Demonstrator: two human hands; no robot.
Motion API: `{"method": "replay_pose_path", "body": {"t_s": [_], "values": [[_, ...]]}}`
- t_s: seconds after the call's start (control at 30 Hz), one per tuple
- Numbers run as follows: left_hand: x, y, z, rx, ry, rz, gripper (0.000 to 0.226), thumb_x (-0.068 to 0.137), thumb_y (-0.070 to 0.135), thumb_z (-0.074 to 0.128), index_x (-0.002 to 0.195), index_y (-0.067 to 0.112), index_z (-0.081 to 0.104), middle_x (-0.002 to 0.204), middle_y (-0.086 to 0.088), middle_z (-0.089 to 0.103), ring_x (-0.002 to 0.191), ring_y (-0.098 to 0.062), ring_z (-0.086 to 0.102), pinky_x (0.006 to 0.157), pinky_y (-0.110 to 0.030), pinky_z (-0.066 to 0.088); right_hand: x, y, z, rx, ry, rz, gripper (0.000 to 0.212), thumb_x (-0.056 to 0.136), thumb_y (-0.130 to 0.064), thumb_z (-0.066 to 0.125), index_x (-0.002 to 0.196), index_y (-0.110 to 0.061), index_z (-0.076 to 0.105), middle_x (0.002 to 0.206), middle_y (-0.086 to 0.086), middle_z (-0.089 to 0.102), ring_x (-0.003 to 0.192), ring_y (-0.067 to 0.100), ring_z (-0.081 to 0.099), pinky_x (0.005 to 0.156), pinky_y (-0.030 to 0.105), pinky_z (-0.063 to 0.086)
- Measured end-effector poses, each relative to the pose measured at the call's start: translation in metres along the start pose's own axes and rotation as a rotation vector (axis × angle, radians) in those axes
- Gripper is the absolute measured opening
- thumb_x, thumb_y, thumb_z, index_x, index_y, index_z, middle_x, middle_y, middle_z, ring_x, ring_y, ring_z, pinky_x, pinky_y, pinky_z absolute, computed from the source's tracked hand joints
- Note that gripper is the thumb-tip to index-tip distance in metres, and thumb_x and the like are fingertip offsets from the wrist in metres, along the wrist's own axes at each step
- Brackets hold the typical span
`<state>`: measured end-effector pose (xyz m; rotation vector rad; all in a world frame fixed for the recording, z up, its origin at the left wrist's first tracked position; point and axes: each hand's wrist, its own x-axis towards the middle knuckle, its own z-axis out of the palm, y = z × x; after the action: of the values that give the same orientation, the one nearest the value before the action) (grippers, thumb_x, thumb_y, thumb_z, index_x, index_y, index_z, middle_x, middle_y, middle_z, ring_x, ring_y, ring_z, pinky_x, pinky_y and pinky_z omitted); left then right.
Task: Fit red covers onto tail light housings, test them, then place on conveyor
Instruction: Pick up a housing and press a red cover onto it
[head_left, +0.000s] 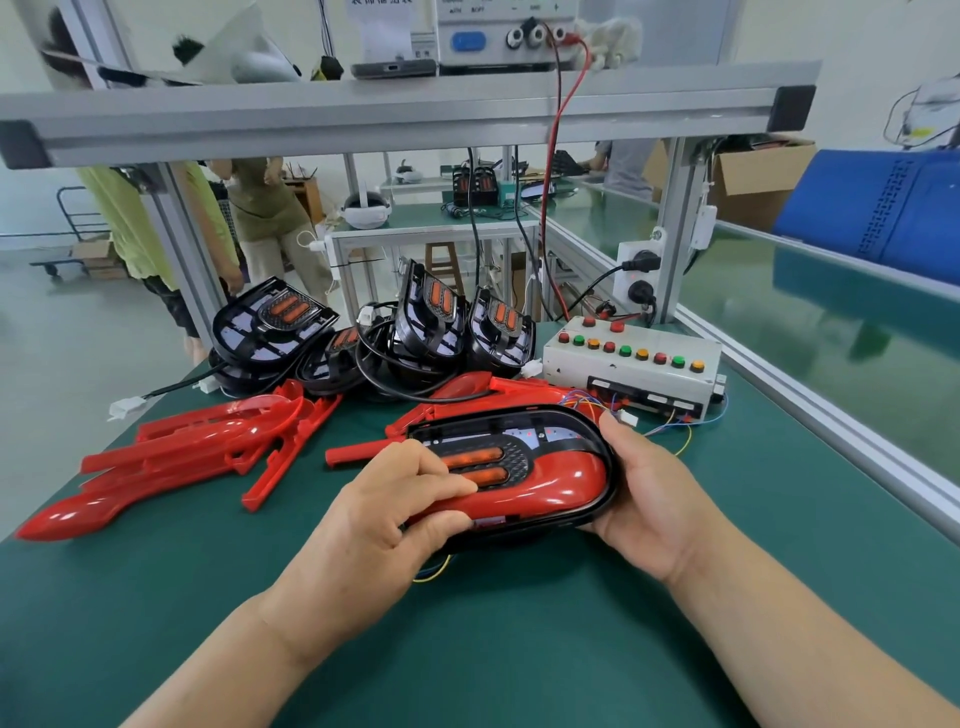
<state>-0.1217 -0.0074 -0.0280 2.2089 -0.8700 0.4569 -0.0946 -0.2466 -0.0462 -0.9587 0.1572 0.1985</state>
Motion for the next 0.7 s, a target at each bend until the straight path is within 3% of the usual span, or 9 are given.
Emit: {"method": "replay_pose_path", "body": {"t_s": [0.13, 0.23, 0.37, 0.43, 0.53, 0.63, 0.7], "values": [[-0.0018, -0.0053, 0.0031, -0.002, -0.018, -0.022, 0.023, 0.087, 0.024, 0.069, 0.107, 0.016, 0.074, 0.097, 0.006, 0.058, 0.093, -0.009, 0.057, 0.085, -0.013, 0.041, -0.0006, -0.0004, 0.001, -0.005, -0.017, -0.004, 0.042, 0.103, -0.042, 0.041, 0.113, -0.014, 0.072, 0.11, 0.012, 0.075, 0.085, 0.025, 0.075, 0.06, 0.036, 0.059], [-0.0022, -0.0066, 0.0047, 0.033, -0.022, -0.049, 0.023, 0.082, 0.029, 0.07, 0.104, 0.023, 0.076, 0.096, 0.013, 0.059, 0.096, -0.012, 0.057, 0.089, -0.02, 0.041, -0.0006, -0.0014, 0.0008, -0.019, -0.022, -0.005, 0.043, 0.103, -0.042, 0.042, 0.121, -0.013, 0.069, 0.116, 0.012, 0.073, 0.093, 0.025, 0.073, 0.069, 0.038, 0.06], [-0.002, -0.0078, 0.0049, 0.021, -0.03, -0.063, 0.021, 0.081, 0.03, 0.072, 0.101, 0.026, 0.076, 0.094, 0.014, 0.06, 0.097, -0.012, 0.058, 0.09, -0.017, 0.039, -0.0018, -0.0024, 0.0, -0.05, -0.074, -0.013, 0.039, 0.095, -0.041, 0.054, 0.118, -0.016, 0.072, 0.119, 0.011, 0.072, 0.102, 0.026, 0.071, 0.082, 0.041, 0.059], [-0.0023, -0.0076, 0.0047, -0.003, -0.032, -0.09, 0.021, 0.081, 0.031, 0.071, 0.101, 0.027, 0.076, 0.095, 0.014, 0.059, 0.098, -0.014, 0.058, 0.09, -0.021, 0.042, -0.0032, -0.0022, 0.0006, -0.102, -0.113, -0.028, 0.04, 0.081, -0.034, 0.069, 0.116, -0.016, 0.073, 0.119, 0.015, 0.071, 0.097, 0.026, 0.071, 0.08, 0.039, 0.059], [-0.0025, -0.0067, 0.0058, -0.001, -0.024, -0.082, 0.022, 0.08, 0.03, 0.071, 0.102, 0.025, 0.076, 0.094, 0.014, 0.06, 0.096, -0.015, 0.059, 0.089, -0.026, 0.044, -0.0028, 0.0003, 0.0002, -0.172, -0.074, -0.06, 0.069, 0.062, -0.015, 0.08, 0.128, -0.011, 0.06, 0.116, 0.016, 0.072, 0.088, 0.025, 0.07, 0.073, 0.036, 0.058], [-0.0021, -0.0072, 0.0063, -0.009, -0.018, -0.095, 0.023, 0.079, 0.029, 0.072, 0.101, 0.026, 0.077, 0.094, 0.013, 0.059, 0.096, -0.014, 0.059, 0.088, -0.027, 0.044, -0.0027, 0.0018, 0.0023, -0.162, -0.039, -0.07, 0.074, 0.056, -0.009, 0.08, 0.127, -0.006, 0.059, 0.109, 0.016, 0.073, 0.081, 0.025, 0.071, 0.068, 0.034, 0.06], [-0.0006, -0.0064, 0.0042, -0.072, -0.023, -0.13, 0.024, 0.077, 0.034, 0.074, 0.101, 0.031, 0.076, 0.1, 0.012, 0.058, 0.102, -0.012, 0.058, 0.089, -0.018, 0.042, -0.0021, 0.0014, 0.0026, -0.142, -0.018, -0.07, 0.073, 0.058, -0.007, 0.079, 0.128, -0.005, 0.059, 0.113, 0.019, 0.072, 0.083, 0.027, 0.07, 0.069, 0.035, 0.06]]}}
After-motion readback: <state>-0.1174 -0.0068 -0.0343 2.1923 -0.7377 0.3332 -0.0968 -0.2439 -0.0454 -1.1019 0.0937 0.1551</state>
